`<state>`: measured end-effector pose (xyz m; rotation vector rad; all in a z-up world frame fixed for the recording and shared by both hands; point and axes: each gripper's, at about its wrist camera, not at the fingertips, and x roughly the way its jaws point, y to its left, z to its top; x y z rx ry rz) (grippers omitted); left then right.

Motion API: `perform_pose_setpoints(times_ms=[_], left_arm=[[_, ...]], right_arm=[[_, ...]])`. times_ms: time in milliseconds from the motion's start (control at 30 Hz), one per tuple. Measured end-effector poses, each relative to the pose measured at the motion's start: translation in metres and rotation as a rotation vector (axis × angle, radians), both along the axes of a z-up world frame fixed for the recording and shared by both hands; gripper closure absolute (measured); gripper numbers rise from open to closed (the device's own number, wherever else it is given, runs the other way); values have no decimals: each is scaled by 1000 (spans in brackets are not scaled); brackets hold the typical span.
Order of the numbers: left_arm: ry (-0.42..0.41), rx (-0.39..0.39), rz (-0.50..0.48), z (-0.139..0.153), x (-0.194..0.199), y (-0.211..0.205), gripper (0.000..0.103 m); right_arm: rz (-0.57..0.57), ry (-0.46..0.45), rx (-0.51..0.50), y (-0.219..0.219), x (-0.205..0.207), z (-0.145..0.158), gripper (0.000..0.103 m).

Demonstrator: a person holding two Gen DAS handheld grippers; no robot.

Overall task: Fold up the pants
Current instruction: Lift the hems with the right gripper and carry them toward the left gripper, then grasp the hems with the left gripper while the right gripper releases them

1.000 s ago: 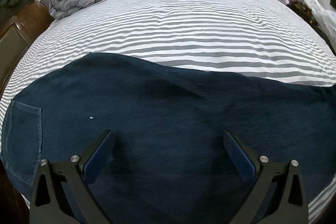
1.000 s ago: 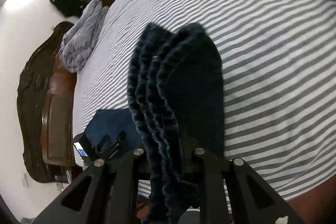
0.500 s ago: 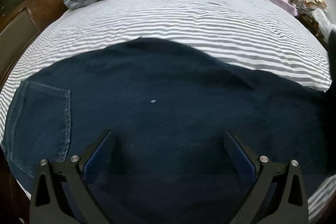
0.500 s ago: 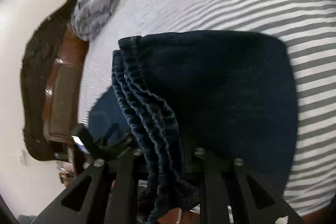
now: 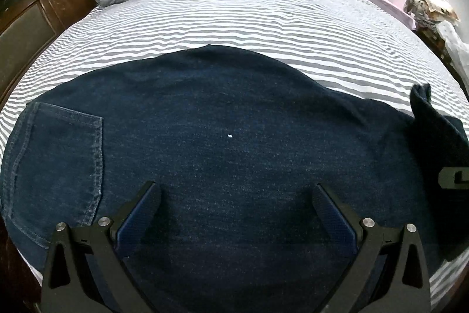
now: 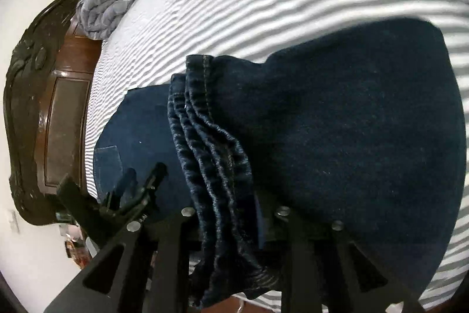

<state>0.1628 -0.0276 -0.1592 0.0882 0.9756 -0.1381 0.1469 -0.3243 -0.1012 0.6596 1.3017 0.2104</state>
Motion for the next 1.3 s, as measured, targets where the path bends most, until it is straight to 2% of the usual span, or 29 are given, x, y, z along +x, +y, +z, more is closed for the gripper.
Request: perform_pose_setpoints(times_ms=[33, 100, 167, 200, 233, 300, 500, 567, 700, 833, 933, 1033, 1200, 1300], left_arm=[[-1, 3, -1, 0, 0, 0, 0], [2, 4, -1, 1, 0, -1, 0], [7, -4, 0, 1, 0, 0, 0], [8, -6, 0, 2, 0, 1, 0], [9, -7, 1, 2, 1, 0, 0], [20, -25, 3, 4, 1, 1, 0], [101, -252, -87, 23, -2, -5, 0], [142, -285, -112, 25, -2, -16, 2], [224, -350, -131, 21, 1, -35, 7], [266, -359, -140, 19, -1, -55, 8], [286, -369, -168, 20, -7, -69, 8], [306, -364, -190, 15, -8, -79, 8], [287, -356, -210, 15, -12, -89, 8], [288, -365, -261, 18, -18, -102, 8]], right_arm=[[6, 8, -8, 3, 0, -4, 71], [16, 41, -15, 9, 1, -16, 68], [16, 17, 0, 11, -1, -14, 54], [28, 14, 22, 13, -2, -11, 42], [37, 19, 31, 15, -1, -9, 40], [50, 28, 30, 18, -4, -6, 40], [62, -3, 22, 6, -30, 8, 40], [41, -16, 5, -5, -34, 10, 40], [54, -68, -126, -20, -42, 22, 40], [87, -142, -340, -23, -47, 36, 40], [94, -184, -421, -30, -53, 41, 40], [98, -214, -436, -38, -60, 43, 40], [97, -236, -423, -46, -65, 43, 40], [84, -246, -408, -50, -66, 44, 40]])
